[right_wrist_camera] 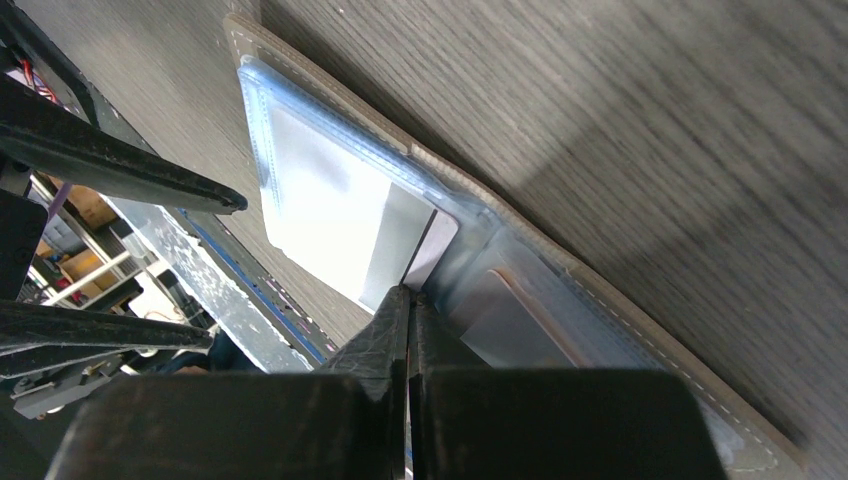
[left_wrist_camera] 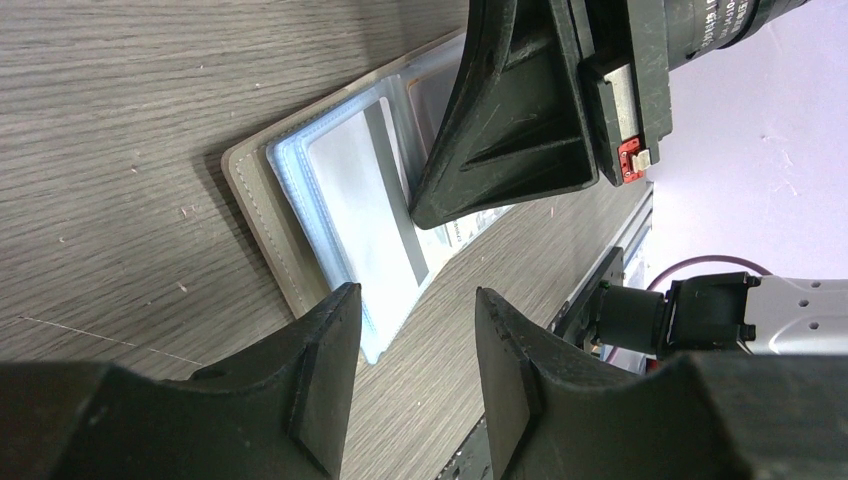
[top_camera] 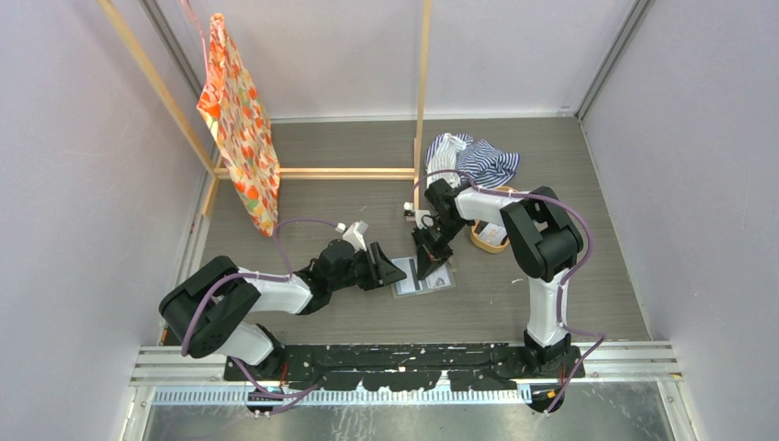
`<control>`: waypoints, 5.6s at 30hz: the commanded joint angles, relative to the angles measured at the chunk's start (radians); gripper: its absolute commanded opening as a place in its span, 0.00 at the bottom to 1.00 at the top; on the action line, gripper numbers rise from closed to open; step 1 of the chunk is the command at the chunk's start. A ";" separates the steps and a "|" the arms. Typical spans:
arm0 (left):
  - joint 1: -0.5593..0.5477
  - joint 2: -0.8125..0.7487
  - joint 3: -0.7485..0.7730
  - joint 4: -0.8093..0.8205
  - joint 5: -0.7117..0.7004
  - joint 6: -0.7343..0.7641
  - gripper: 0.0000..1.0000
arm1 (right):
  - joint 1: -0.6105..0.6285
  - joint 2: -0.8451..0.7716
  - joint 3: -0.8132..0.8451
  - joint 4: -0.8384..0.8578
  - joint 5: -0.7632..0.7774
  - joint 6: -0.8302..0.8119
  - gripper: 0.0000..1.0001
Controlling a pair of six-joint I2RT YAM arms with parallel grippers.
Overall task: Put the credit cards into the card holder
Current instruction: Insert the credit card into the card holder, then turn over the card slot in the card holder.
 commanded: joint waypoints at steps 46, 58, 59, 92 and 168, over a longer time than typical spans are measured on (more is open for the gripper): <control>-0.001 0.159 0.073 0.159 0.033 -0.041 0.15 | -0.037 -0.076 0.053 -0.089 -0.134 -0.098 0.05; -0.019 0.135 0.194 0.024 0.072 -0.012 0.33 | -0.152 -0.153 0.047 -0.109 -0.107 -0.142 0.08; -0.022 0.141 0.209 0.010 0.075 -0.007 0.34 | -0.154 -0.139 0.042 -0.104 -0.102 -0.131 0.08; -0.049 0.218 0.205 -0.001 0.017 0.026 0.34 | -0.262 -0.173 0.027 -0.102 -0.088 -0.153 0.12; -0.451 0.216 0.526 -0.620 -0.695 0.649 0.47 | -0.140 0.115 0.097 -0.099 -0.237 -0.048 0.23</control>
